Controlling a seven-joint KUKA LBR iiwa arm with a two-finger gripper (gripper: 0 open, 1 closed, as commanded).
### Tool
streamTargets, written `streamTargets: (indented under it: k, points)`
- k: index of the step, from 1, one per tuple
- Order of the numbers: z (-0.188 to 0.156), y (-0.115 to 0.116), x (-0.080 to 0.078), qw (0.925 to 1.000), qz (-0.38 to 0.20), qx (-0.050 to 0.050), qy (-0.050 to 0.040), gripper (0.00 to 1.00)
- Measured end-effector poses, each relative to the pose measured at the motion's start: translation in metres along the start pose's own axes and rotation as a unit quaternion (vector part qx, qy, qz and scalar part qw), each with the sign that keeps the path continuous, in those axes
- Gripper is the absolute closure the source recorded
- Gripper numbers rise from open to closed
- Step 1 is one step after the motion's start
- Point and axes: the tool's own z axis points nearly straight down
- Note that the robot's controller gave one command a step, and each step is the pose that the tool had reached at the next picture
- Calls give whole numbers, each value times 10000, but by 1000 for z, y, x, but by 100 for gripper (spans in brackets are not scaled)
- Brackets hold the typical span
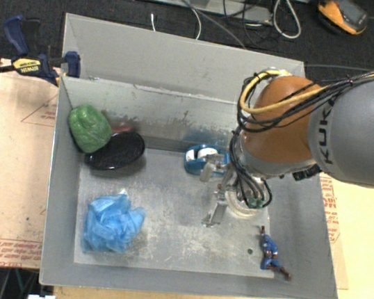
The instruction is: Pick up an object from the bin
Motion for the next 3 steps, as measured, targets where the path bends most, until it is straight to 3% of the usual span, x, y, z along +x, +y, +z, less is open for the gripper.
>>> streamTargets:
  k: [1, 2, 3]
  points:
    - [0, 0, 0, 10000, -1, 0, -2, 0]
    - [67, 81, 23, 9963, -864, -6, -5, 0]
    - [69, 20, 63, 9964, -842, 21, -27, 0]
